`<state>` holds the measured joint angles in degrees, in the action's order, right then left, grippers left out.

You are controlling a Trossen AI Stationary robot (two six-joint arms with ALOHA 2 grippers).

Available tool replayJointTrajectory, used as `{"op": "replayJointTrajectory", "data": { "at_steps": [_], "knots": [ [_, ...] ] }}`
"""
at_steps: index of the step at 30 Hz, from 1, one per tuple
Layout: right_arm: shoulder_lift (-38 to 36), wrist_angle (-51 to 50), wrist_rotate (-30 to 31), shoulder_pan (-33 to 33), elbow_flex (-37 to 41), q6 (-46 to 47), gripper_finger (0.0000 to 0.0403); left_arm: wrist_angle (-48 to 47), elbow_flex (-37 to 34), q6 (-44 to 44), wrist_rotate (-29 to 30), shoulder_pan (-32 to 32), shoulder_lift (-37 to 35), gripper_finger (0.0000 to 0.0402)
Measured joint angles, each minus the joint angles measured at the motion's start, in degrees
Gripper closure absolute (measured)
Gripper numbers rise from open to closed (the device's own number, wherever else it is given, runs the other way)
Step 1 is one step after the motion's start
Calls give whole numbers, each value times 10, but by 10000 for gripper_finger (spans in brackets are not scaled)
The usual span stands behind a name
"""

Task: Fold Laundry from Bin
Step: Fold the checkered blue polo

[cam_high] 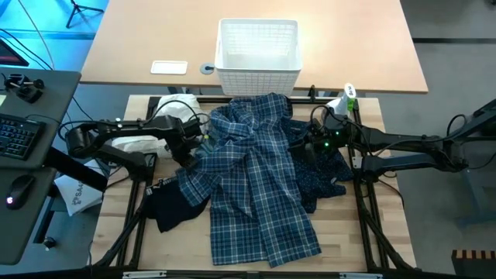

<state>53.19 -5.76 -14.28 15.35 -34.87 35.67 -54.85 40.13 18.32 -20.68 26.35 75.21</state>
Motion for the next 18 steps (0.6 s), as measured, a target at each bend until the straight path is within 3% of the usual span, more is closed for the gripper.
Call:
{"op": "replayJointTrajectory", "data": {
  "at_steps": [2,6,9,12,15,18],
  "knots": [
    [0,0,1,0,0,-1,215,-20,28,-3,3,-5,-10,380],
    [-1,7,1,0,0,-7,215,-110,142,-3,93,-30,-38,391],
    [-1,29,1,0,0,-6,215,-199,281,-5,210,-57,-52,398],
    [-1,83,-2,0,0,-7,215,-258,444,-10,371,-98,-52,398],
    [-1,148,-2,2,0,-24,215,-210,589,-55,488,-138,-53,399],
    [-2,191,3,9,0,-40,215,-73,686,-149,501,-177,-54,399]
  ]
}}
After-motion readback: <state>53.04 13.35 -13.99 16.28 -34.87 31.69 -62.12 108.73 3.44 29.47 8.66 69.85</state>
